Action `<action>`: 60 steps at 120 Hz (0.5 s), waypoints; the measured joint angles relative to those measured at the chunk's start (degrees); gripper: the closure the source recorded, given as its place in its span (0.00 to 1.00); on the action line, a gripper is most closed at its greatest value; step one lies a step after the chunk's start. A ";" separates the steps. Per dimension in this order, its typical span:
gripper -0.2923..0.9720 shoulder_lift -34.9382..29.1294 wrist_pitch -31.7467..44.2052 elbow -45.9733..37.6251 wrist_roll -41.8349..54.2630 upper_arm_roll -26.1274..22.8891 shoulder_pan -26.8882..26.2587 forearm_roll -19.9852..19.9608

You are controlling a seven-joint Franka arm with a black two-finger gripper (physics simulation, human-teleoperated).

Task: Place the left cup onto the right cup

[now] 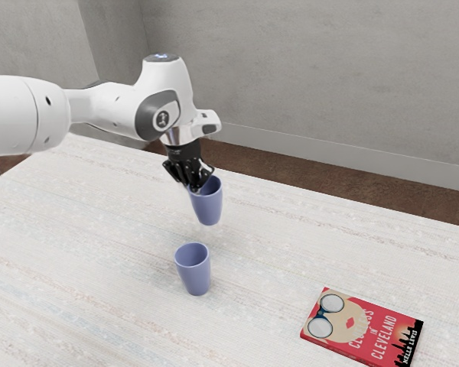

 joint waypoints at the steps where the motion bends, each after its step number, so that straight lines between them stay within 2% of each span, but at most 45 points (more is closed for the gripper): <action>1: 0.85 -0.25 -0.13 -0.04 -0.01 0.00 -0.03 0.00; 33: 0.85 -8.86 -2.99 -7.03 -0.59 0.00 -1.07 -0.43; 60: 0.85 -10.59 -3.61 -11.54 -1.67 0.08 -1.65 -0.79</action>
